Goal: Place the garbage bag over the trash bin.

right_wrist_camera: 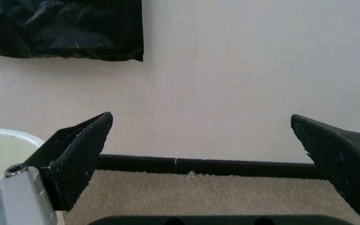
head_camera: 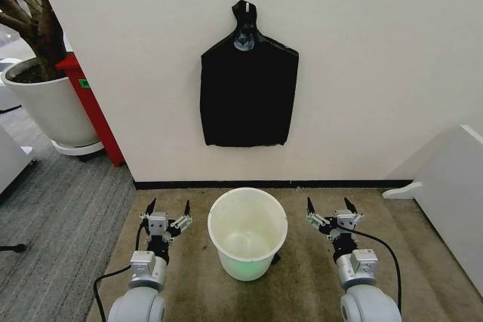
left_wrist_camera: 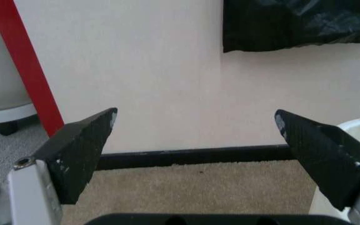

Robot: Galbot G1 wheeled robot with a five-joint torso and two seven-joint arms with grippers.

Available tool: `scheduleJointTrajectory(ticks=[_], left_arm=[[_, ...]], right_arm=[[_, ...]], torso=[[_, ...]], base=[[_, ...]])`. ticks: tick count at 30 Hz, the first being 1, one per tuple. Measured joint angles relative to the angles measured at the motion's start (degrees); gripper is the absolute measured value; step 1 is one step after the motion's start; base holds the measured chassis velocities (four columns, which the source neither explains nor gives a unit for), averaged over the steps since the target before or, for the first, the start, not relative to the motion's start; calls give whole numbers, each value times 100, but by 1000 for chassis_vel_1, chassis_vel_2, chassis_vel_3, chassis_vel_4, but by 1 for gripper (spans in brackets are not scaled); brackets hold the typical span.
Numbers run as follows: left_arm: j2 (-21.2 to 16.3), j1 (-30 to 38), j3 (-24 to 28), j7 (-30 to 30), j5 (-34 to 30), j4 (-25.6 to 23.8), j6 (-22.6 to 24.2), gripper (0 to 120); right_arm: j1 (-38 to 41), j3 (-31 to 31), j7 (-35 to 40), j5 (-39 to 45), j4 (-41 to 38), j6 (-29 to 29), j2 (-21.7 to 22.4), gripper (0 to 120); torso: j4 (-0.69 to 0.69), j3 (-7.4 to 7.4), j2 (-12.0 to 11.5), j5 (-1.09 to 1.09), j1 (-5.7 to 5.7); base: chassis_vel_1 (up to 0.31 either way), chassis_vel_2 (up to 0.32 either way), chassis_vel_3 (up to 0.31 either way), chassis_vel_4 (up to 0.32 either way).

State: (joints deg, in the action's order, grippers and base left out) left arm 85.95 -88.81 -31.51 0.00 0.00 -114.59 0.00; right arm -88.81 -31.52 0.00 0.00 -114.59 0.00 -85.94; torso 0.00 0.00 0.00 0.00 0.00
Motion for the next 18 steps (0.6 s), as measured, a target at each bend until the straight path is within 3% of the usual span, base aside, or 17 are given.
scheduleJointTrajectory(ticks=[18], left_arm=[[0, 0, 0, 0, 0, 0, 0, 100]], right_arm=[[0, 0, 0, 0, 0, 0, 0, 100]], torso=[[0, 0, 0, 0, 0]], base=[[0, 0, 0, 0]])
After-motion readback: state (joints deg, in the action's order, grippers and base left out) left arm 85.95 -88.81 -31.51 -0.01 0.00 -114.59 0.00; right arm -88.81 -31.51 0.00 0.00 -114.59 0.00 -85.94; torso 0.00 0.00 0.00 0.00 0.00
